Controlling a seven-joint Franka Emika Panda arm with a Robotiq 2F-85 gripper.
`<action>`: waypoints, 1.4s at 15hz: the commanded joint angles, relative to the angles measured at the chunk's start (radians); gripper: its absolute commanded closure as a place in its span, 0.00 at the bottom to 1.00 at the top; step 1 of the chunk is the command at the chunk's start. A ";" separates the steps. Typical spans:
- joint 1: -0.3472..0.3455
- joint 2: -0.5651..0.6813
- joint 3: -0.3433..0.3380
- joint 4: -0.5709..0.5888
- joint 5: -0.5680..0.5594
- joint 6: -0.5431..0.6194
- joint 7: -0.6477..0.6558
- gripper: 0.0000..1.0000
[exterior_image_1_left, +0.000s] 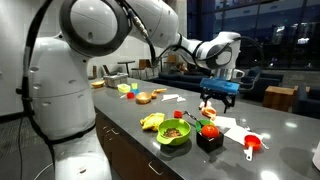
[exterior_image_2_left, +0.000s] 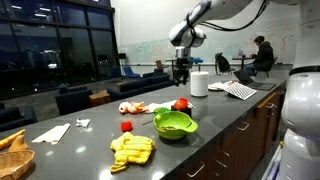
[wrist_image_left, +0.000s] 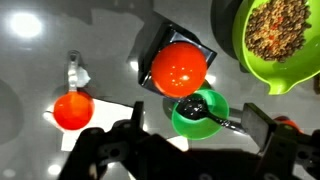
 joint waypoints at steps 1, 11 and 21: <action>0.023 0.058 0.038 0.045 0.035 -0.048 -0.146 0.00; 0.022 0.254 0.144 0.272 0.083 -0.280 -0.565 0.00; 0.022 0.504 0.210 0.565 0.118 -0.540 -0.776 0.00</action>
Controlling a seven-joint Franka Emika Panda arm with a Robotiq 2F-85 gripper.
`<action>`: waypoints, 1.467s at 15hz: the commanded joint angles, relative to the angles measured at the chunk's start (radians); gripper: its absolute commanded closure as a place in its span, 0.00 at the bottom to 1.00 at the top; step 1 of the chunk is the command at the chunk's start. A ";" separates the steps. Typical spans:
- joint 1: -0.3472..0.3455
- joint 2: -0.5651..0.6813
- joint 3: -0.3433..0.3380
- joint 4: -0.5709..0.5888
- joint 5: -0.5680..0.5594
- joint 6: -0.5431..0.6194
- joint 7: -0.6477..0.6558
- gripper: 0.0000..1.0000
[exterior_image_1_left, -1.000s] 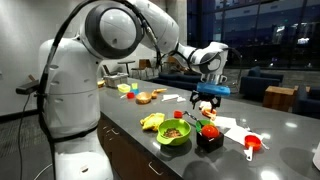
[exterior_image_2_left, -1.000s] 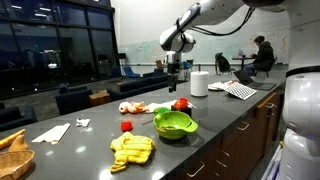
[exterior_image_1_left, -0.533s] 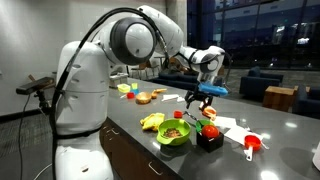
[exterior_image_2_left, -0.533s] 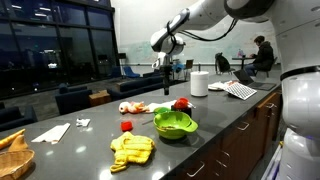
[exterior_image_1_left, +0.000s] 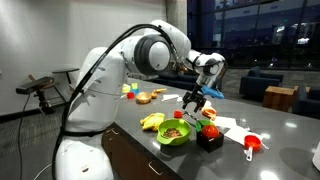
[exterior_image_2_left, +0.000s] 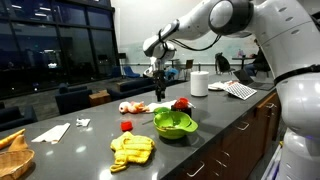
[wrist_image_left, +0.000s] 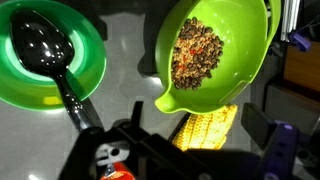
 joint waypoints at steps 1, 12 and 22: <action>-0.003 0.106 0.028 0.147 0.004 -0.099 -0.029 0.00; 0.027 0.338 0.082 0.486 -0.015 -0.270 -0.015 0.00; 0.080 0.229 0.045 0.370 -0.024 0.146 0.224 0.00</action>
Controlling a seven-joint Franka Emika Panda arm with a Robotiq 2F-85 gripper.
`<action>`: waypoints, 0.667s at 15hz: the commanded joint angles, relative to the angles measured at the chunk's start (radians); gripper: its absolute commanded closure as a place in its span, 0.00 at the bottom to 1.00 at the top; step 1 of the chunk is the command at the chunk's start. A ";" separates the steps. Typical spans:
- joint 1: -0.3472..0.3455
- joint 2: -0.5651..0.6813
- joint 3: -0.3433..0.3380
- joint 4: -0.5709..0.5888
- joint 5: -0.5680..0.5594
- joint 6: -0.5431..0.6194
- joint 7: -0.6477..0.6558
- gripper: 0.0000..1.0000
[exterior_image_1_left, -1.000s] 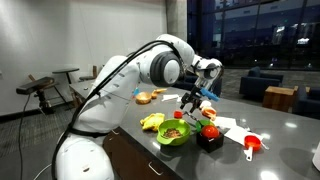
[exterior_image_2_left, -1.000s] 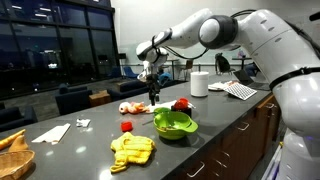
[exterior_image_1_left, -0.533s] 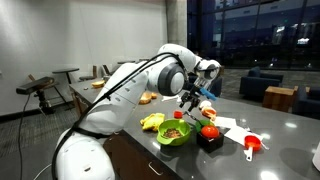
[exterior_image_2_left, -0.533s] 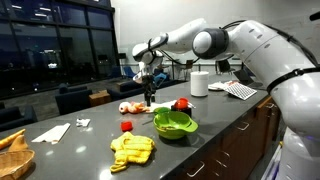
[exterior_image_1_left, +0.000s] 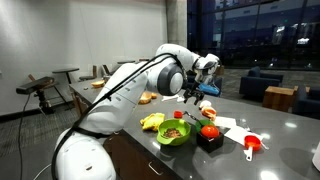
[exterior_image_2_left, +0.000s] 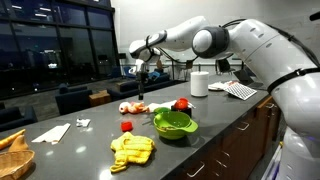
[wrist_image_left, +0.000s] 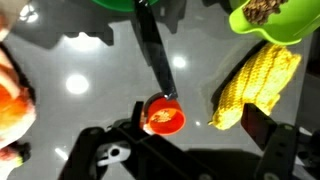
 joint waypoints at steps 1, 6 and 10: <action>0.033 -0.078 -0.031 -0.099 -0.029 0.154 0.102 0.00; 0.011 -0.054 -0.022 -0.114 -0.079 0.171 0.190 0.00; -0.009 -0.038 -0.015 -0.135 -0.073 0.214 0.220 0.00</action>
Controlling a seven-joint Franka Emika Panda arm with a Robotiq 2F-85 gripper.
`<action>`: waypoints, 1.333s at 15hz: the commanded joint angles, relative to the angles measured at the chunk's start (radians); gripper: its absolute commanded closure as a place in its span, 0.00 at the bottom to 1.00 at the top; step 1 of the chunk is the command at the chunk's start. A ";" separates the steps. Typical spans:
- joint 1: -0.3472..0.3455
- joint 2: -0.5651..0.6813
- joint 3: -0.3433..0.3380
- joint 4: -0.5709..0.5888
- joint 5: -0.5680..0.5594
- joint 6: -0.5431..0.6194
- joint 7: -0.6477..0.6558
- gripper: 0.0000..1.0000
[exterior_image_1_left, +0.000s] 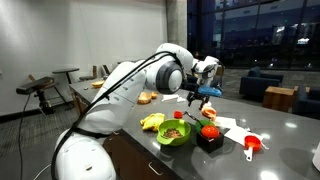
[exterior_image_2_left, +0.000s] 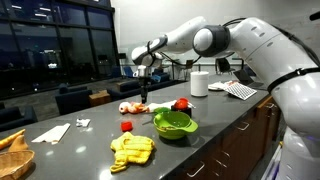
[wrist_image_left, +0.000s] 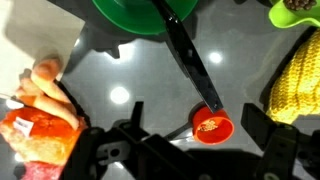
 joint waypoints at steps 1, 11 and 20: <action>-0.013 -0.006 0.004 -0.035 -0.007 0.039 0.035 0.00; -0.022 0.098 0.012 0.055 0.024 0.261 0.156 0.00; 0.015 0.334 0.021 0.412 -0.062 0.228 0.177 0.00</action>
